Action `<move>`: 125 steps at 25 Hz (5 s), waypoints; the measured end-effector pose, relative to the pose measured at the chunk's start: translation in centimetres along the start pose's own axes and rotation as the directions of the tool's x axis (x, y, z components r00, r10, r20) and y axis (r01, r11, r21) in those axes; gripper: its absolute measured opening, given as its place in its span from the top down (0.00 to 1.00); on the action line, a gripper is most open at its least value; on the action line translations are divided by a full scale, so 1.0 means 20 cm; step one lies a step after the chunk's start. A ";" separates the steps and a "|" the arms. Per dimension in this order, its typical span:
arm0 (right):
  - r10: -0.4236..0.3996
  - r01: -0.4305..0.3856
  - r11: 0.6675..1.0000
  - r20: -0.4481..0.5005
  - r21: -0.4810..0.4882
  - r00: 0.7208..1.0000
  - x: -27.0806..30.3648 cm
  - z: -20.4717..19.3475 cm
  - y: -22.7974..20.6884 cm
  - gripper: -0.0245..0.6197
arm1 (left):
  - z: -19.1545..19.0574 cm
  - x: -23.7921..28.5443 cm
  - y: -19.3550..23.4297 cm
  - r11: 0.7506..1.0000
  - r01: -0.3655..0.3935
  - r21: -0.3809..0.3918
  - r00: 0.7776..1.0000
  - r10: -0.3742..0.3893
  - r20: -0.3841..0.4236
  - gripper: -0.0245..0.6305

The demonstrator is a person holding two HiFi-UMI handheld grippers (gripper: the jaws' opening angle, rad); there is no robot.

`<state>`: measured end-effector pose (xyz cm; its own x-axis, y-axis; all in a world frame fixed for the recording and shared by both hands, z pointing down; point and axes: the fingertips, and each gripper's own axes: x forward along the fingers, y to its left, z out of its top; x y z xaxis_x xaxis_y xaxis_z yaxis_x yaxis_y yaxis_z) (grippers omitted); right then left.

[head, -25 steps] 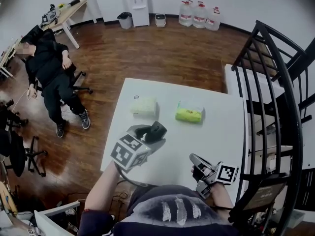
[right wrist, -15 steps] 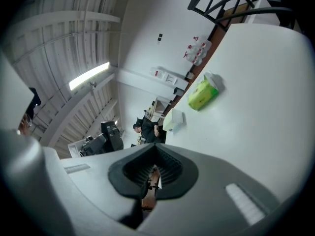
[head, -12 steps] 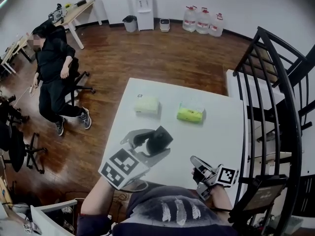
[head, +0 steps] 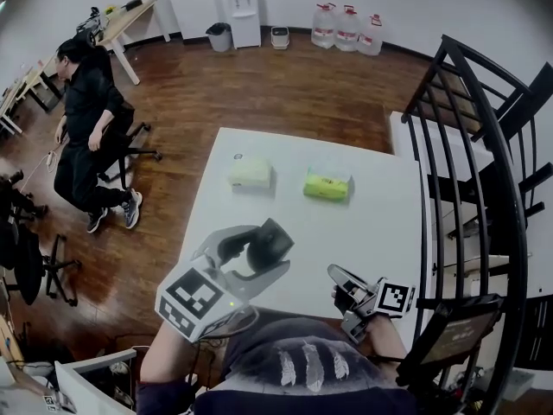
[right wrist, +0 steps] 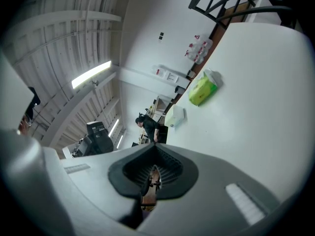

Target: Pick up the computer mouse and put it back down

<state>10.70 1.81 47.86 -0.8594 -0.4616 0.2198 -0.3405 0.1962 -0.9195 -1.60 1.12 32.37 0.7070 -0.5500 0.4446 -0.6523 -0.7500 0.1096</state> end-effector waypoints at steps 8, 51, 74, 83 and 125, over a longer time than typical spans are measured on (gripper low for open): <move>0.013 -0.013 1.000 -0.020 0.005 1.000 -0.02 -0.10 0.02 0.96 | -0.02 -0.08 -0.04 0.998 -0.025 -0.051 0.999 0.027 0.031 0.49; 0.000 -0.002 1.000 -0.071 -0.021 0.997 0.26 -0.31 0.20 0.96 | -0.20 -0.49 0.06 0.994 -0.078 -0.072 0.992 0.084 0.089 0.49; -0.082 0.080 0.995 0.020 0.067 0.996 0.37 -0.09 -0.03 0.96 | -0.41 0.06 0.54 0.998 -0.054 -0.013 0.993 0.053 -0.108 0.49; -0.096 0.093 0.990 0.027 0.105 0.995 0.31 0.07 -0.19 0.96 | -0.54 0.47 0.69 0.996 -0.076 -0.051 0.964 0.060 -0.258 0.49; -0.141 0.135 0.972 0.017 0.190 0.990 0.23 0.18 -0.44 0.96 | -1.22 1.20 0.86 0.985 -0.088 -0.147 0.810 -0.015 -0.587 0.49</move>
<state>11.05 -5.17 55.89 -0.7961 -0.4993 0.3418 -0.3751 -0.0362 -0.9263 -2.51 -16.12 66.60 0.4220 -0.2184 0.8799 -0.7452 -0.6364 0.1994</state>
